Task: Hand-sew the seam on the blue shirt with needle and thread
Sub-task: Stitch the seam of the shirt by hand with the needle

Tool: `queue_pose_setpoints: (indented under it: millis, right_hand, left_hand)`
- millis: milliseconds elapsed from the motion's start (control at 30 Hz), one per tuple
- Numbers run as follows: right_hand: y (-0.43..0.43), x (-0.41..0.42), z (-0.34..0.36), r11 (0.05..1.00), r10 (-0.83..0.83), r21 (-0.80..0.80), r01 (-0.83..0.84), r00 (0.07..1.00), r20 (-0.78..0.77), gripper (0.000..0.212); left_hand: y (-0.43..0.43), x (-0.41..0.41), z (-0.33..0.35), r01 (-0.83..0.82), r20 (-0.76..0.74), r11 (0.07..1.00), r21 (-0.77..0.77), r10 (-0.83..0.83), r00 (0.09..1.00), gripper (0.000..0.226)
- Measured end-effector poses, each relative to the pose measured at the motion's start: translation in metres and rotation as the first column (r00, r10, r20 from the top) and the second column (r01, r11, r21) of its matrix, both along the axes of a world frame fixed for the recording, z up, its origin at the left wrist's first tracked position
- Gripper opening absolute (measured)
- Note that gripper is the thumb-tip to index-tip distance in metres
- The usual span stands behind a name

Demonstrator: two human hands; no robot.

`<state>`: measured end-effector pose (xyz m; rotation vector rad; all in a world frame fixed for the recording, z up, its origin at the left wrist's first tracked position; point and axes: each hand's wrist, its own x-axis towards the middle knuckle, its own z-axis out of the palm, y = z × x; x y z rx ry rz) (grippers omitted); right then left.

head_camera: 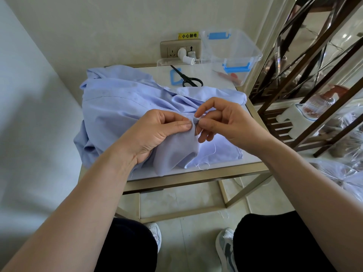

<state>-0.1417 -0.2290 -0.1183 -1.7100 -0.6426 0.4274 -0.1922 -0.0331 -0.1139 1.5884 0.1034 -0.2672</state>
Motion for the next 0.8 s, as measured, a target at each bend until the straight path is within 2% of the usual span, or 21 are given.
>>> queue_pose_setpoints:
  millis: [167, 267, 400, 600, 800]
  right_hand:
    - [0.004, 0.001, -0.003, 0.999, -0.021, -0.044, 0.023, 0.999, 0.040, 0.011]
    - [0.005, 0.004, -0.006, 0.986, -0.137, -0.049, 0.157, 0.949, 0.283, 0.015]
    - [0.007, -0.001, -0.005, 0.985, -0.127, -0.043, 0.169, 0.861, 0.492, 0.006]
    - [0.006, 0.002, -0.008, 0.992, -0.059, -0.065, 0.111, 0.839, 0.540, 0.015]
    - [0.008, 0.002, -0.011, 0.991, -0.065, -0.044, 0.124, 0.753, 0.655, 0.002]
  left_hand:
    - [-0.002, -0.001, 0.001, -0.026, 0.011, 1.000, 0.017, 0.026, 1.000, 0.009]
    - [-0.002, 0.000, 0.001, -0.068, 0.034, 0.996, 0.062, 0.066, 0.997, 0.009]
    - [-0.005, -0.001, 0.002, -0.032, 0.056, 0.990, 0.134, 0.025, 0.998, 0.015]
    - [-0.004, 0.001, 0.000, -0.064, 0.066, 0.991, 0.115, 0.057, 0.996, 0.014]
    - [-0.004, 0.002, -0.001, -0.025, 0.051, 0.993, 0.111, 0.019, 0.999, 0.015]
